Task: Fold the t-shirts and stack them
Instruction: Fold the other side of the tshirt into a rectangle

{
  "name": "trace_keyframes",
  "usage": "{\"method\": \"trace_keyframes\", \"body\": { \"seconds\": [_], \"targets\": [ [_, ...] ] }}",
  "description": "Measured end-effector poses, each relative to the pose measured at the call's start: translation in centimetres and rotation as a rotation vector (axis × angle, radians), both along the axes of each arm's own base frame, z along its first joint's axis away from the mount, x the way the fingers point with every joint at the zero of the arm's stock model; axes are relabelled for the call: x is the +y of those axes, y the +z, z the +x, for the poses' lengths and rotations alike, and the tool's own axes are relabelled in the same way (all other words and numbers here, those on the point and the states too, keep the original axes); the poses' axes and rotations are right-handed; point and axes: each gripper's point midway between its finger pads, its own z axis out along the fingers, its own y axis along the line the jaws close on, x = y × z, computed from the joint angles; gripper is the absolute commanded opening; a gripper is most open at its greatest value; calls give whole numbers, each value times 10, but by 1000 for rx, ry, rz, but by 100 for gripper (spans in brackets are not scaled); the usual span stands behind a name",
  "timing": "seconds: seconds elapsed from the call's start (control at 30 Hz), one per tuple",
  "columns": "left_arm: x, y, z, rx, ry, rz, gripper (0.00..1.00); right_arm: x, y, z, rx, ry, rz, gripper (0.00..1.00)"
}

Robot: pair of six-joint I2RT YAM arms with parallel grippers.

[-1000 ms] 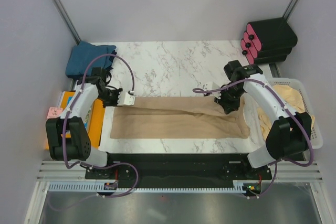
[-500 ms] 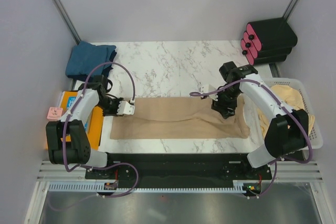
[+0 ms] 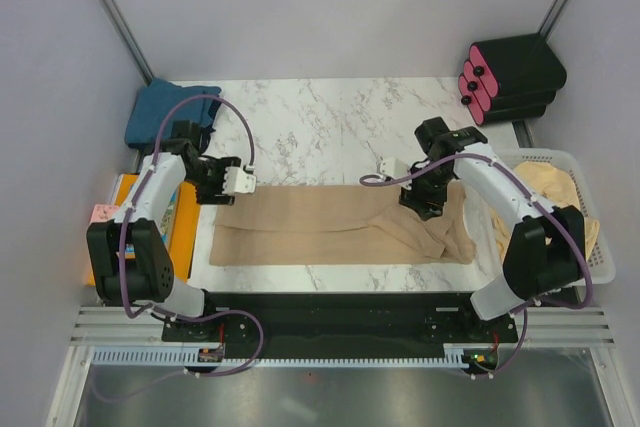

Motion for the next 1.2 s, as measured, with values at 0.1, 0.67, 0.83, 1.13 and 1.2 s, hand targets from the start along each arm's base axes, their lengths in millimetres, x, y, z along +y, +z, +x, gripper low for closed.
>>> {"method": "trace_keyframes", "body": {
  "seconds": [0.1, 0.67, 0.83, 1.13, 1.2],
  "targets": [
    [-4, 2, 23, -43, 30, -31, 71, 7, -12, 18, -28, -46, 16, 21],
    [-36, -47, 17, 20, 36, -66, 69, 40, -58, 80, -53, -167, 102, 0],
    [-35, -52, 16, 20, 43, -67, 68, 54, -58, 71, -33, -133, 114, 0],
    [-35, -56, 15, 16, 51, -70, 68, 69, -61, 39, 23, -92, 124, 0],
    [-35, -59, 13, 23, 51, -69, 68, 69, -59, 31, 32, -88, 123, 0]
  ]
}}
